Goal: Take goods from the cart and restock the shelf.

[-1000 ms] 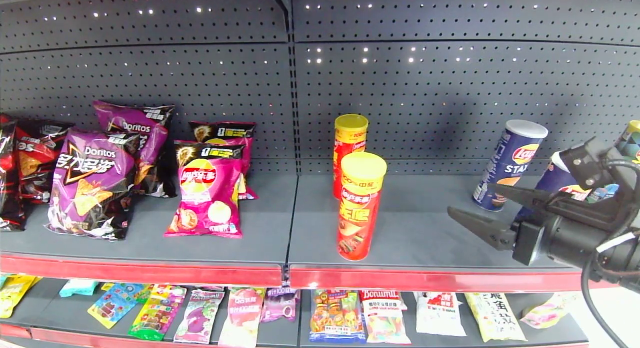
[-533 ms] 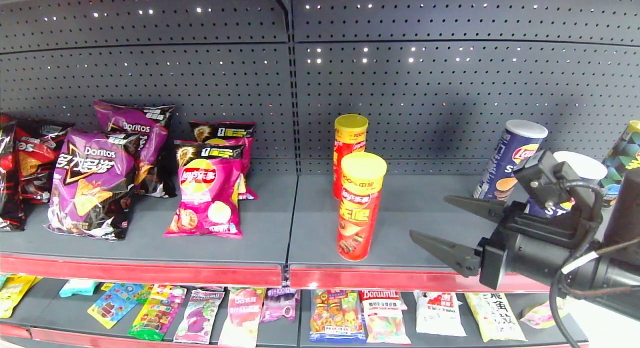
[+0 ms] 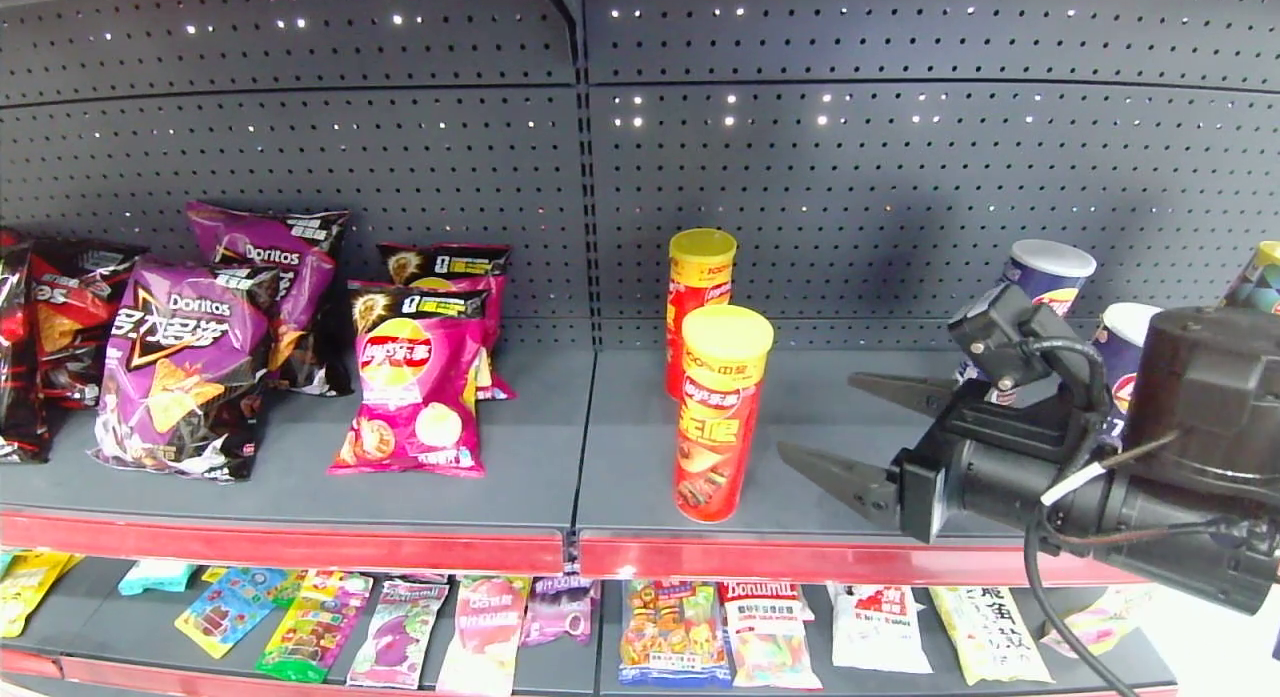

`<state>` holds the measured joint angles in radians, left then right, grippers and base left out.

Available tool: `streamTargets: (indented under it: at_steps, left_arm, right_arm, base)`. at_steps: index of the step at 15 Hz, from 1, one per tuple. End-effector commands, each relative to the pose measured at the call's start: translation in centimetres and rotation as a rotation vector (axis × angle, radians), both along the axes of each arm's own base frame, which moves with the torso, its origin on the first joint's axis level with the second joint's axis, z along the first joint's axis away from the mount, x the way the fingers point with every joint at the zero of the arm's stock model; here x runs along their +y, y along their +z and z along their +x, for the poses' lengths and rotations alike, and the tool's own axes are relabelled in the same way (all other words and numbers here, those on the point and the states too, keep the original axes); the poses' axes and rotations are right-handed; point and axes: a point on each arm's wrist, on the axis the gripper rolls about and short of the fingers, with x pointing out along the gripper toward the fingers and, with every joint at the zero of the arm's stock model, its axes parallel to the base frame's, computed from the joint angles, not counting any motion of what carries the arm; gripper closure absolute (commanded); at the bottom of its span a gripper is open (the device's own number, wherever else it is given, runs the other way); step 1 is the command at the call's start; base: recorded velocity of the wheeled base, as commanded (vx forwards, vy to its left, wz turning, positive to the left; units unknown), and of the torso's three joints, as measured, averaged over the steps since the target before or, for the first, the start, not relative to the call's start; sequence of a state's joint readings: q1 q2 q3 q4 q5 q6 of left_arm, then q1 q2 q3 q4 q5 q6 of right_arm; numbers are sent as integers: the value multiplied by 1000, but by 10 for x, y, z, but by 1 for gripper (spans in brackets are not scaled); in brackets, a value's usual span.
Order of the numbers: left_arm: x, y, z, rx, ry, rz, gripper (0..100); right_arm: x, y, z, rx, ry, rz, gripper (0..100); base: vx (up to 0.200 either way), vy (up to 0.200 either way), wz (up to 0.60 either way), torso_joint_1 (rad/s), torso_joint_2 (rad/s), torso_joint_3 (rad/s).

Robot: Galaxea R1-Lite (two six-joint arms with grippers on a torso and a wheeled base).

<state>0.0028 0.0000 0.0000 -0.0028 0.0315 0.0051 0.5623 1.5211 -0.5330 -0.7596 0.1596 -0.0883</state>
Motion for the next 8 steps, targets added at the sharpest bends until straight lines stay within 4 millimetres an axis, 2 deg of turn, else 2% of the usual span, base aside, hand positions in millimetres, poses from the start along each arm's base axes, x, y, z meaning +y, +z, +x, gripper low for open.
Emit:
streamTargets:
  at_steps: [1, 7, 8]
  left_arm:
    - [0, 0, 0, 1, 1, 1, 0]
    - [0, 0, 0, 1, 1, 1, 0]
    - [0, 0, 0, 1, 1, 1, 0]
  right_arm:
    - [4, -7, 10, 28, -12, -10, 0]
    - [10, -4, 15, 30, 18, 9, 0]
    - [13, -5, 21, 33, 15, 11, 0]
  base:
    - [0, 0, 0, 0, 0, 0]
    - [0, 0, 0, 0, 0, 0]
    - [0, 0, 0, 0, 0, 0]
